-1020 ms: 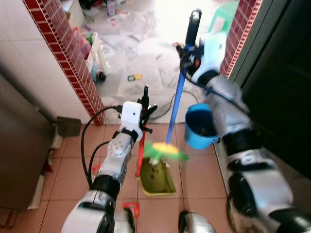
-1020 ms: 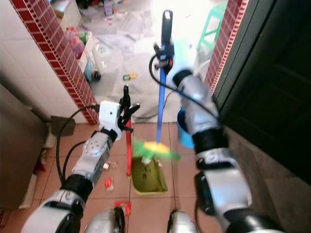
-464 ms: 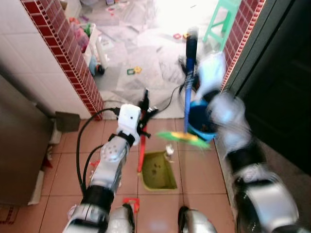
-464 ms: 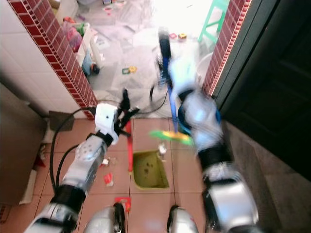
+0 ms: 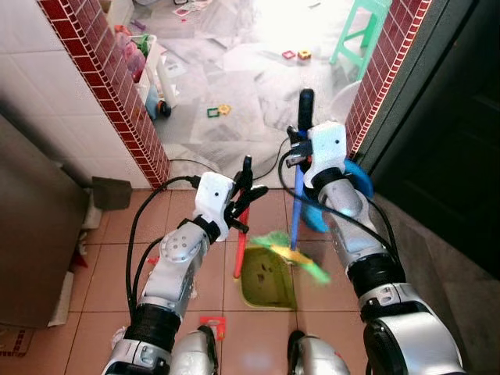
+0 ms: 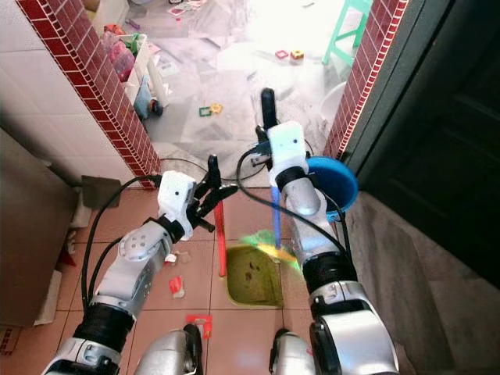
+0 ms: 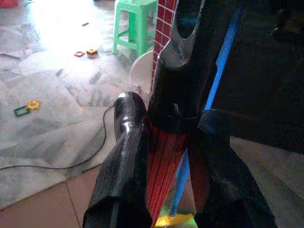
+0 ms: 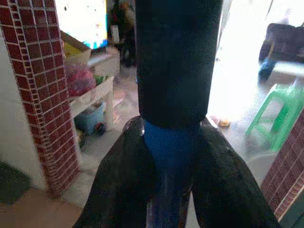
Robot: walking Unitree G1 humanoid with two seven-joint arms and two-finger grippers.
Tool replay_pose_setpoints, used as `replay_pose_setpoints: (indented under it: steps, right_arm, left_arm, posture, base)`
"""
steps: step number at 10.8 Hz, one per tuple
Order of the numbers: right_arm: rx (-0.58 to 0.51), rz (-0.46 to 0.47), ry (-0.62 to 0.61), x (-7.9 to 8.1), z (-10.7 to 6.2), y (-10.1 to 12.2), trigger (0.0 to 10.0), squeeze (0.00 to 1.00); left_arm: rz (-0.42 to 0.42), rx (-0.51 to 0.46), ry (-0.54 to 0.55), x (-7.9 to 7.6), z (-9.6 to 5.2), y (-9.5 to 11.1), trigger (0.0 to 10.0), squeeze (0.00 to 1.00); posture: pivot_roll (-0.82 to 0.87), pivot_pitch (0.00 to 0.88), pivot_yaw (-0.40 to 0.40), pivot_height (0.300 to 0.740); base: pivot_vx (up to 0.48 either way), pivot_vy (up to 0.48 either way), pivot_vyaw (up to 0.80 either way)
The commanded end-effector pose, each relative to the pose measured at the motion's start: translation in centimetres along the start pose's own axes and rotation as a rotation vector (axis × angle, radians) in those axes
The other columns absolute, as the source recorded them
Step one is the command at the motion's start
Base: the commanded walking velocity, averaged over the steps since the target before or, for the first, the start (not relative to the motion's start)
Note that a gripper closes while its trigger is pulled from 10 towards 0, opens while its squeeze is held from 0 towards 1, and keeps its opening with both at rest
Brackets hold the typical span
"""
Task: Sweep floor
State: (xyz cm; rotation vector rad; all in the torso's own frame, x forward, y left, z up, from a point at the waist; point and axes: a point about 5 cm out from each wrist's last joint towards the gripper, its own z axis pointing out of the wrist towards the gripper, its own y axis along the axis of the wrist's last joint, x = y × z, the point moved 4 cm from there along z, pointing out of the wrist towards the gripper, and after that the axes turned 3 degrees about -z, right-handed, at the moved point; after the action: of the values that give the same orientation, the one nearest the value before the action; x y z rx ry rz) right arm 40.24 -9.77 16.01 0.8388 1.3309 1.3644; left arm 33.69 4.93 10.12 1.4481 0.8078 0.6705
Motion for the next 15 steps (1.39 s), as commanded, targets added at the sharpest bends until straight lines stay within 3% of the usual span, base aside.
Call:
replay_pose_setpoints:
  steps: [1, 2, 3, 5, 7, 8, 9, 10, 12, 13, 15]
  right_arm:
    - [0.027, 0.092, 0.003, 0.4, 0.3, -0.2, 10.0, 0.00]
    - [0.105, 0.172, -0.007, 0.2, 0.8, -0.4, 10.0, 0.00]
    - [0.144, 0.192, -0.017, -0.3, 1.1, 0.2, 10.0, 0.00]
    - [0.167, 0.278, -0.025, -1.0, 1.6, 1.7, 10.0, 0.00]
    - [0.121, 0.274, 0.094, 0.2, 2.5, 5.1, 10.0, 0.00]
    - [0.060, 0.231, 0.121, 0.2, 2.7, 7.0, 10.0, 0.00]
    - [0.000, 0.149, 0.089, -0.9, 3.0, 8.3, 10.0, 0.00]
    - [-0.009, 0.133, 0.073, -1.5, 3.1, 8.6, 10.0, 0.00]
    - [-0.067, 0.060, 0.040, -2.5, 3.3, 9.8, 10.0, 0.00]
    - [-0.112, -0.032, 0.032, -3.0, 3.3, 10.6, 10.0, 0.00]
    - [-0.150, -0.090, -0.004, -4.3, 3.1, 11.1, 10.0, 0.00]
  left_arm:
    - [-0.057, 0.099, -0.070, -1.4, -0.1, -2.4, 10.0, 0.00]
    - [-0.028, 0.097, -0.052, -0.9, -0.1, -2.2, 10.0, 0.00]
    - [-0.030, 0.047, 0.007, 0.2, 0.2, -1.0, 10.0, 0.00]
    - [0.015, 0.007, 0.040, 1.2, 0.5, 0.7, 10.0, 0.00]
    - [0.039, -0.003, 0.069, 2.0, 0.6, 0.8, 10.0, 0.00]
    - [0.046, -0.037, 0.092, 2.3, 0.7, 2.0, 10.0, 0.00]
    - [0.111, -0.058, 0.092, 2.5, 0.9, 3.4, 10.0, 0.00]
    - [0.117, -0.064, 0.087, 2.5, 0.8, 3.7, 10.0, 0.00]
    - [0.103, -0.035, 0.070, 2.4, 0.4, 2.7, 10.0, 0.00]
    - [0.093, -0.025, 0.052, 2.0, 0.4, 2.1, 10.0, 0.00]
    - [0.100, 0.025, 0.054, 2.4, -0.3, 0.4, 10.0, 0.00]
  posture:
    - [-0.04, 0.183, 0.063, 0.740]
    - [-0.05, 0.173, 0.067, 0.740]
    - [-0.06, 0.164, 0.068, 0.740]
    - [-0.05, 0.152, 0.069, 0.740]
    - [-0.06, 0.138, 0.077, 0.740]
    - [-0.06, 0.134, 0.078, 0.740]
    - [-0.06, 0.125, 0.076, 0.740]
    - [-0.06, 0.124, 0.076, 0.740]
    - [-0.06, 0.122, 0.078, 0.740]
    - [-0.05, 0.122, 0.078, 0.740]
    - [-0.06, 0.121, 0.080, 0.740]
  base:
    - [0.000, 0.000, 0.00]
    - [0.000, 0.000, 0.00]
    - [0.000, 0.000, 0.00]
    - [0.000, 0.000, 0.00]
    - [0.000, 0.000, 0.00]
    - [0.000, 0.000, 0.00]
    - [0.000, 0.000, 0.00]
    - [0.000, 0.000, 0.00]
    - [0.000, 0.000, 0.00]
    - [0.000, 0.000, 0.00]
    - [0.000, 0.000, 0.00]
